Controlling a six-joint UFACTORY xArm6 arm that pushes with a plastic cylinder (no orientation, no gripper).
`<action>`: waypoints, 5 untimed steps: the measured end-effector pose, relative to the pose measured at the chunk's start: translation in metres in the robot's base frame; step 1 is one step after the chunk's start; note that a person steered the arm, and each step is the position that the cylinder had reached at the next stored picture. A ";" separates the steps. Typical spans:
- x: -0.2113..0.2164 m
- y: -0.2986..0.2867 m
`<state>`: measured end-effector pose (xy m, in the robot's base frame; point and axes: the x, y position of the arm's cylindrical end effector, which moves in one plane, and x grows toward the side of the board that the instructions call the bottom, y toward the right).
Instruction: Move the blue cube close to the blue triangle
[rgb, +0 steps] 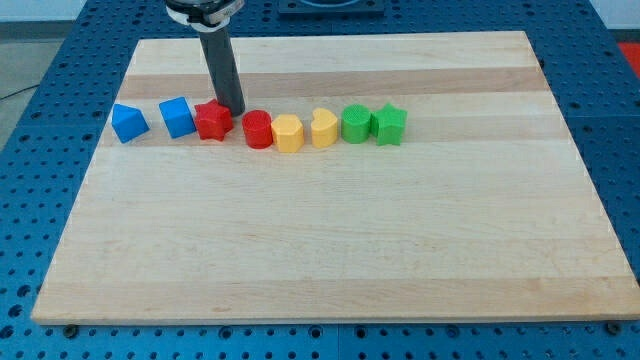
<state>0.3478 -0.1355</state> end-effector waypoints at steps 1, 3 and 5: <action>0.008 0.000; 0.005 0.000; -0.020 -0.041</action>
<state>0.3280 -0.1762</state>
